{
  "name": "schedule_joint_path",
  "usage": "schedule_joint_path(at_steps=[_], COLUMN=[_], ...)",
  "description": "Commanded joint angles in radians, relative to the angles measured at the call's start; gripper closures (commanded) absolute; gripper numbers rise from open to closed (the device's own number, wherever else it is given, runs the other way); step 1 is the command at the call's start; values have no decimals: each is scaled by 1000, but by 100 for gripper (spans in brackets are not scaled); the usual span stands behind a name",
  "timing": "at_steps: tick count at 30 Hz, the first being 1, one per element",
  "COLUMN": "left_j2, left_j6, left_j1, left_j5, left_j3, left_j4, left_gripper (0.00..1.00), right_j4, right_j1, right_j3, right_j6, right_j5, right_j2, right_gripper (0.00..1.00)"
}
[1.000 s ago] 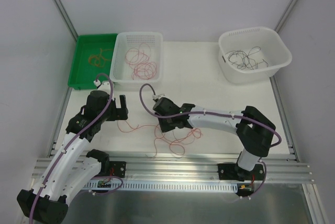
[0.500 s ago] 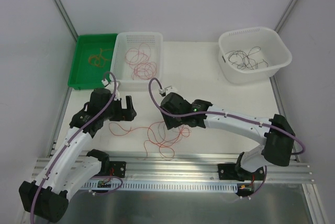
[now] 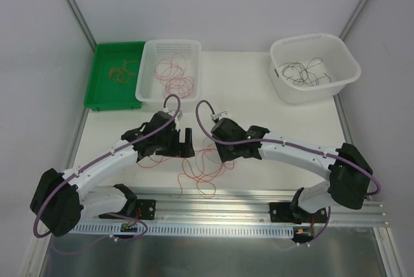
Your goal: Untangle the cables
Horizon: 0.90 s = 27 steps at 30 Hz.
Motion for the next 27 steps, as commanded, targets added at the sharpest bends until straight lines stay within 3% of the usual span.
schedule_joint_path(at_steps=[1,15,19,22,23,26,27], left_j2=[50,296,343,365,368,382,386], left_j6=[-75,-106,-104,-97,-95,-91,-88], left_j1=[-31,-120,-131,-131,-131,-131,-131], left_j5=[-94,-122,-156,-174,-179,-192,-194], left_j3=[-12,-12,-12,-11,-11,-8,-9], left_j4=[98,197,204,206,207,204,206], left_gripper=[3,30,42,54,69,79,88], right_j4=[58,117,117,115,115,109,103], right_j1=[-13,-16,-16,-17,-16,-17,-16], right_j3=[-20,-38,-49,-58,-61,-74,-75], right_j6=[8,14,20,20,22,22,23], right_j5=[-15,-80,-81,-83,-80,-72,-66], right_j2=[15,92,91,85,82,72,63], right_gripper=[56,65,72,76,78,81,82])
